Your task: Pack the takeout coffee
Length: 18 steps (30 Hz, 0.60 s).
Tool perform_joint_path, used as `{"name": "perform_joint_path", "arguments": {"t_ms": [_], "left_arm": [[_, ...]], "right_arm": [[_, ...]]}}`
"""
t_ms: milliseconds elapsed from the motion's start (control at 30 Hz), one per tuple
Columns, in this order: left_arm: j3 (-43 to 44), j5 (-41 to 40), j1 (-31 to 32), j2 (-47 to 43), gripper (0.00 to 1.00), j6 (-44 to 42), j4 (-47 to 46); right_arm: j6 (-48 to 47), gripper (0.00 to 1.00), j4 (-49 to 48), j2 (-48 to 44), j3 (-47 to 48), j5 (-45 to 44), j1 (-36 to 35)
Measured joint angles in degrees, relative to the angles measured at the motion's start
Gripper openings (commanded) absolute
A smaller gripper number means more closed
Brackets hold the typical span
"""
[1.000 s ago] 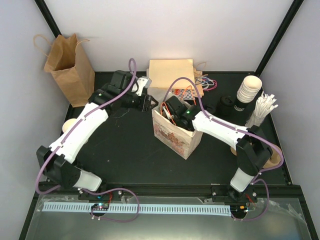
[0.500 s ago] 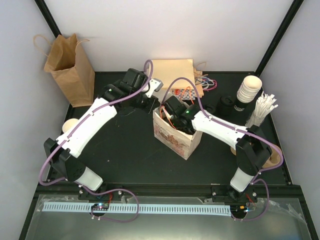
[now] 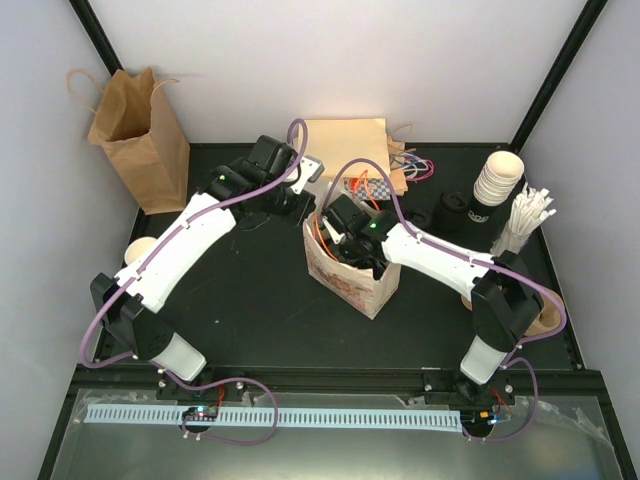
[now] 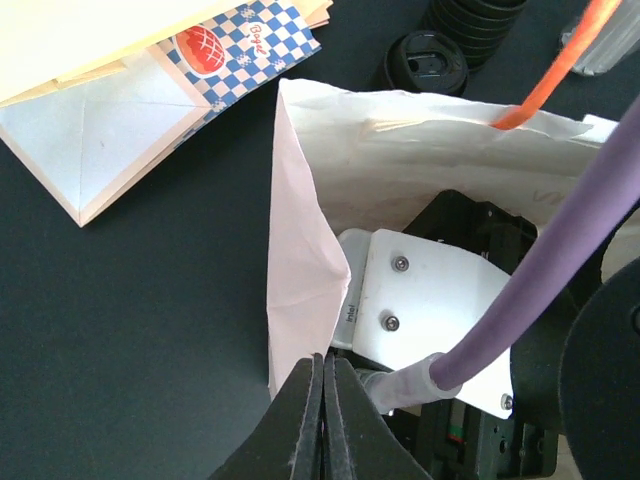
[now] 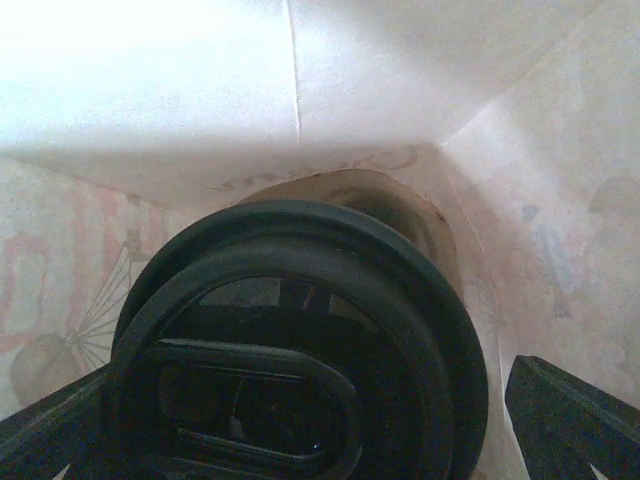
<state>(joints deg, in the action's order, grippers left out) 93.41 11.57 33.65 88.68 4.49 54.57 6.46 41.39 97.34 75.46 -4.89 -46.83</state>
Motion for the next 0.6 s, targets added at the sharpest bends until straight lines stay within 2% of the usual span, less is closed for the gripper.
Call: {"name": "perform_joint_path", "arguments": {"t_ms": [600], "left_arm": [[0.2,-1.0,1.1,0.2,0.02,0.0,0.1]], "right_arm": [[-0.1,1.0,8.2,-1.9,3.0,-2.3,-0.2]]}}
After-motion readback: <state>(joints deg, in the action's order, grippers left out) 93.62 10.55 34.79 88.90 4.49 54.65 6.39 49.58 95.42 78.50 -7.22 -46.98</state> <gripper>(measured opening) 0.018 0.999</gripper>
